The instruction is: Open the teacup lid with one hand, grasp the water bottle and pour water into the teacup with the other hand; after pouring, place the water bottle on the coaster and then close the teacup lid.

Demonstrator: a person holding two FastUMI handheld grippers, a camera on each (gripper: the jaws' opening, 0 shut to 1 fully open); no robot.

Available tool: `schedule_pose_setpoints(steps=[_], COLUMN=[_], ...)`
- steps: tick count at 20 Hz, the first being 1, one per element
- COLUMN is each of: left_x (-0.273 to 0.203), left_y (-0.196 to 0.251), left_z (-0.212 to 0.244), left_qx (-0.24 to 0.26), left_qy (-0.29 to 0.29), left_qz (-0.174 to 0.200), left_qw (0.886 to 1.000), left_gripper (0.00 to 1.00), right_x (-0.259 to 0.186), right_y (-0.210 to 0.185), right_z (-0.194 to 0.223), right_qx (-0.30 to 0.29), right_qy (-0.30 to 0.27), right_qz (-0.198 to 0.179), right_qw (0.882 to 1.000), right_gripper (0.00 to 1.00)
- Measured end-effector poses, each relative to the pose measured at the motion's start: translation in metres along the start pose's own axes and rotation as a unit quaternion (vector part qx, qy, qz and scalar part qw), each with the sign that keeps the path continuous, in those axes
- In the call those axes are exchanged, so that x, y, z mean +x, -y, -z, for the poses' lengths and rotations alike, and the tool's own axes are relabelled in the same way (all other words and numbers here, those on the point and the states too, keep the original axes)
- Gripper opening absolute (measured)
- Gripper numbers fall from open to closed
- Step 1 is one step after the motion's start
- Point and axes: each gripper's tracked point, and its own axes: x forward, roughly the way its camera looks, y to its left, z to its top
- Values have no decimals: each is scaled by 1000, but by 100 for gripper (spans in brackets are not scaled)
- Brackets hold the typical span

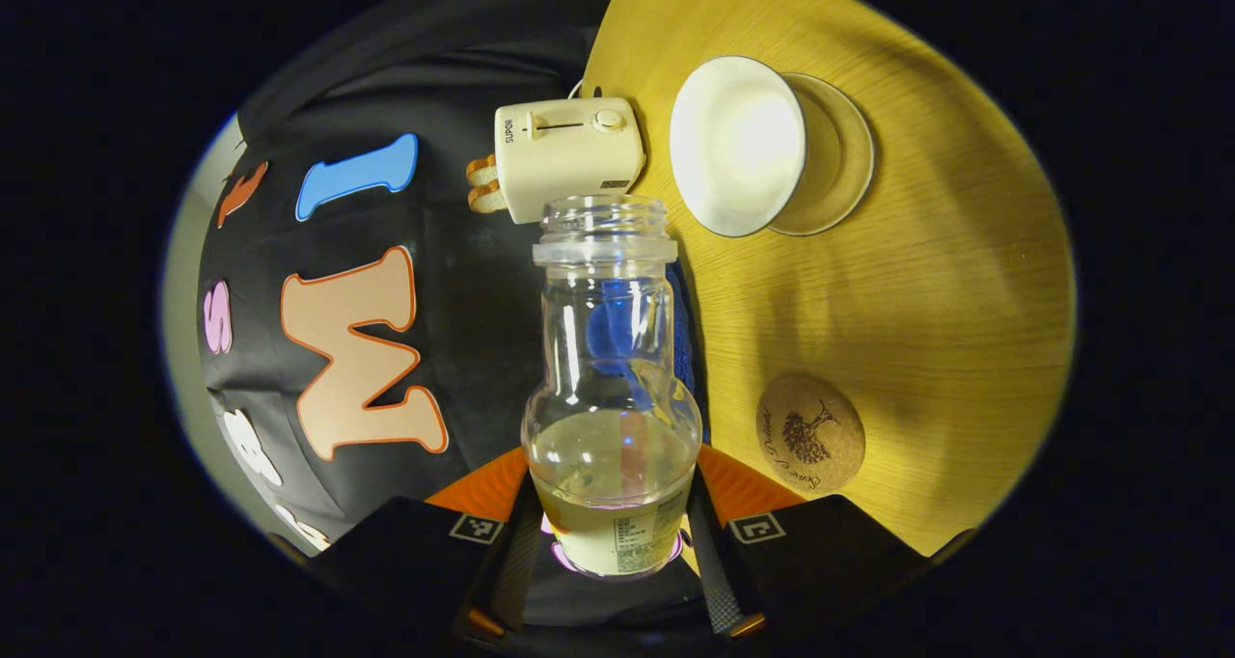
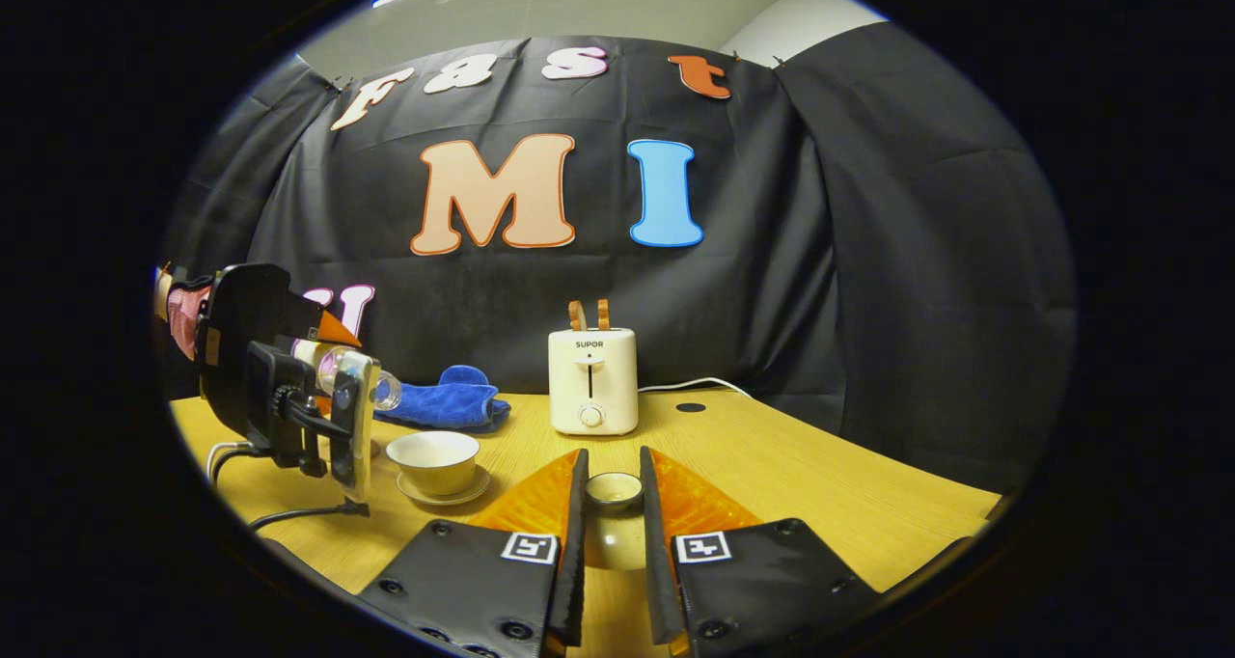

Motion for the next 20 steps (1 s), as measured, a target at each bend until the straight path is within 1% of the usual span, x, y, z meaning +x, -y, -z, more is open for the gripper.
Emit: schedule_pose_setpoints(steps=[4,10,16,20], left_x=[2,0,-2,-3], left_y=[-2,-1,-9,-8], left_z=[1,-4,-5,-6], left_qx=[33,65,124,153], left_qy=[-8,-10,-14,-15], left_qz=[0,1,-9,-16], left_qw=[999,998,992,988], left_gripper=[69,69,69,69], right_x=[1,0,1,1], right_y=[-1,-1,0,0], right_z=[0,0,0,0], right_qx=[0,0,0,0], right_qy=[0,0,-1,0], right_qz=[0,-1,-1,-1], right_qw=[1000,1000,1000,1000], right_gripper=[29,30,29,29])
